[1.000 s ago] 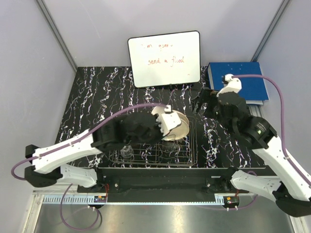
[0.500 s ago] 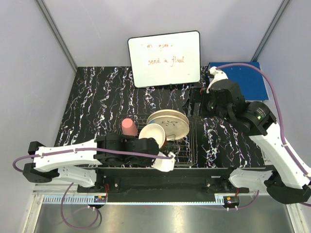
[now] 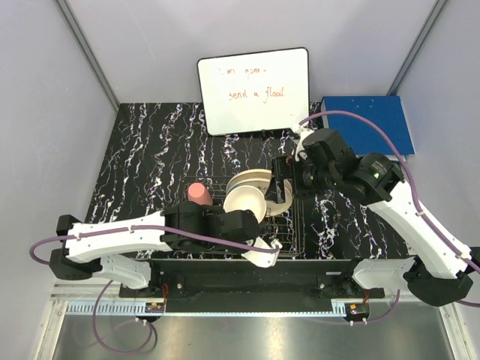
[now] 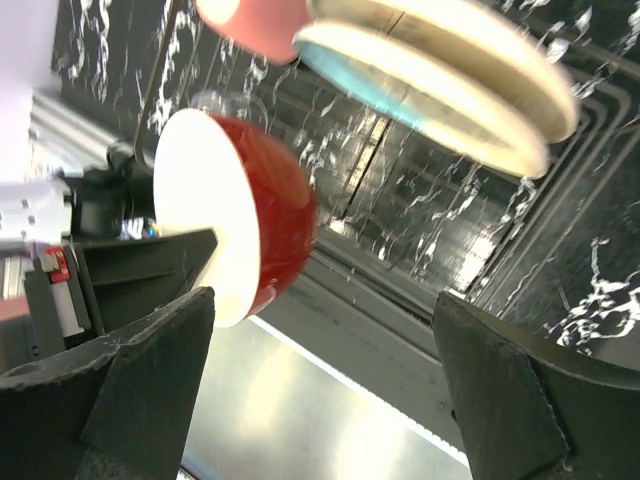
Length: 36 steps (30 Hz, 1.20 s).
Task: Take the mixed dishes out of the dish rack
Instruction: Pick up the bowl from the dish rack.
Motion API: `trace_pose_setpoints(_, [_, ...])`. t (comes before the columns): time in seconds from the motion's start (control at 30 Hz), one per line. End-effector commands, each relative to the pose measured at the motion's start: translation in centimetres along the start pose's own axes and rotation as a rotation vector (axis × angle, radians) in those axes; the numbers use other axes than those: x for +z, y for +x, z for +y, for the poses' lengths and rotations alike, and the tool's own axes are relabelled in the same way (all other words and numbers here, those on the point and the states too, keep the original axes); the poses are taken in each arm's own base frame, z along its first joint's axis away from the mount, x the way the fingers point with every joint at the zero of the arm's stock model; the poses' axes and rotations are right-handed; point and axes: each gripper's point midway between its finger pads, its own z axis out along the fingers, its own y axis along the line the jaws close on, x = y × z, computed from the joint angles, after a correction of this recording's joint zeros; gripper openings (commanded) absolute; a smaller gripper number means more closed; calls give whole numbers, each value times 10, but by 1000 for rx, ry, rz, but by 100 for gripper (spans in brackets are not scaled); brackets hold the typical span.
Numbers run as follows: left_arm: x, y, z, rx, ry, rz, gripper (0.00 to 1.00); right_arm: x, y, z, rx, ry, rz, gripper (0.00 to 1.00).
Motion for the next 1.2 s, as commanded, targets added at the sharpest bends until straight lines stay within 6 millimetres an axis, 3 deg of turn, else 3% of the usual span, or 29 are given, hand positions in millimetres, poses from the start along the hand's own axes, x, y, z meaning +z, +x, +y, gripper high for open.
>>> trace_pose_setpoints(0.0, [-16,-25,31,19,-97,-72,0,7,16,14,-23,-62,60,97])
trace_pose_setpoints(0.3, [-29,-43,49,33,-132,-121,0,34,29,14,-64,-35,131,93])
trace_pose_setpoints(0.4, [-32,-43,51,28,-142,-128,0,39,31,11,-65,-18,137,75])
trace_pose_setpoints(0.43, [-33,-42,52,22,-144,-128,0,40,31,10,-66,-11,138,61])
trace_pose_setpoints(0.5, [-35,-42,53,18,-151,-129,0,40,30,7,-67,2,133,46])
trace_pose_setpoints(0.53, [-35,-41,54,14,-155,-128,0,40,30,6,-66,7,135,28])
trace_pose_setpoints(0.6, [-38,-40,56,9,-167,-127,0,41,29,4,-65,22,130,7])
trace_pose_setpoints(0.63, [-39,-40,56,6,-171,-128,0,40,30,3,-63,28,131,0])
trace_pose_setpoints(0.83, [-42,-29,69,-13,-251,-65,0,27,20,-1,-61,55,70,0])
trace_pose_setpoints(0.9, [-46,-25,80,-32,-314,-37,6,21,13,-8,-62,93,33,0])
trace_pose_setpoints(0.97, [-52,-22,89,-53,-369,-29,18,13,6,-8,-61,102,0,0])
trace_pose_setpoints(1.07, [-68,-17,107,-133,-482,-20,57,0,-4,-11,-53,125,-55,0])
trace_pose_setpoints(1.1, [-74,-12,114,-175,-528,-5,93,-3,-6,-13,-52,132,-69,0])
trace_pose_setpoints(1.17, [-90,-3,130,-265,-628,-6,99,-14,-17,-17,-36,164,-129,0])
